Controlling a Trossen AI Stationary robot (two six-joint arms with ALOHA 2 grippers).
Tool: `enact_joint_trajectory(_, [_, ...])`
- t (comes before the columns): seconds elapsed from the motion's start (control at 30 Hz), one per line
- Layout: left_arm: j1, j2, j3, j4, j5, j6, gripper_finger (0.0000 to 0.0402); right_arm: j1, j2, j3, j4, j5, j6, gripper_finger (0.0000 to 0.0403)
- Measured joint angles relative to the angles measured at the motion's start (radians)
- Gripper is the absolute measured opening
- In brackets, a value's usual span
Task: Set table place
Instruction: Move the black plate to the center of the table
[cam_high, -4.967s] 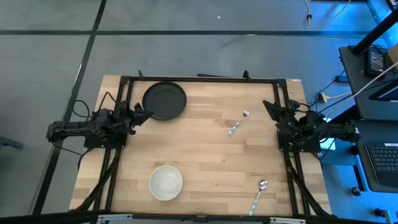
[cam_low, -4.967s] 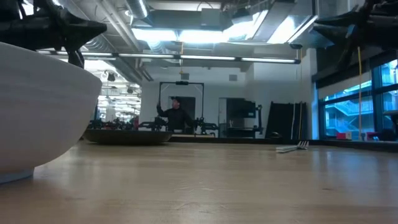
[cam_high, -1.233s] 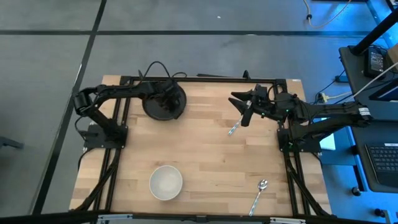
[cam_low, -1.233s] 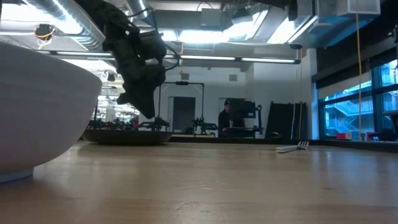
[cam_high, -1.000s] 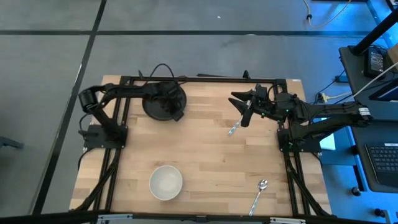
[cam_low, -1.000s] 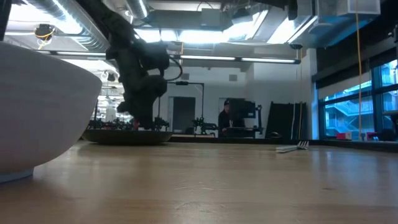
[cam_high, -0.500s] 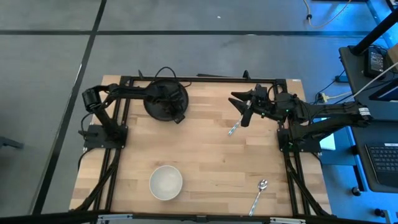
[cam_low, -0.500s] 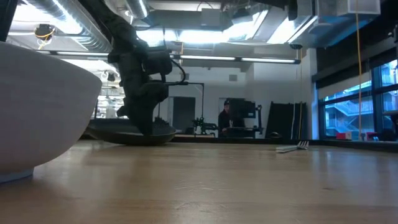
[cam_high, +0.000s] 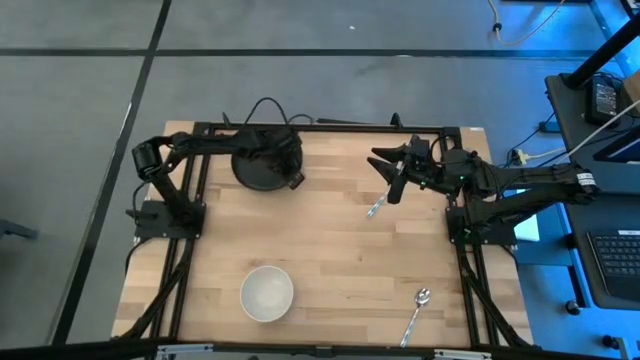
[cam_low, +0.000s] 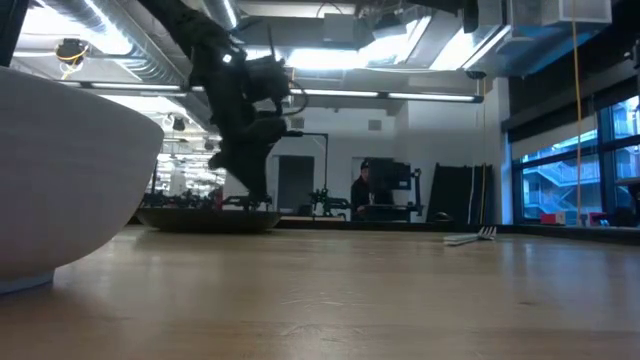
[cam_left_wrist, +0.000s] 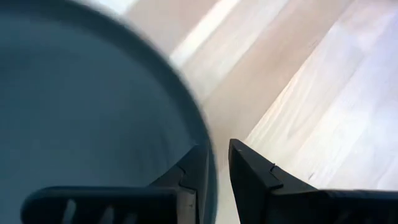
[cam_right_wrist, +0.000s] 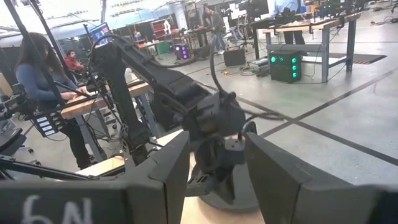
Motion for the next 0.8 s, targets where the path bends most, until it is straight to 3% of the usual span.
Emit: enact_joint_trajectory(0.8, [-0.013, 0.008, 0.015, -0.065, -0.05, 0.023, 0.0057, 0.0, 0.0, 0.0, 0.0, 0.0, -0.019, 0.0156])
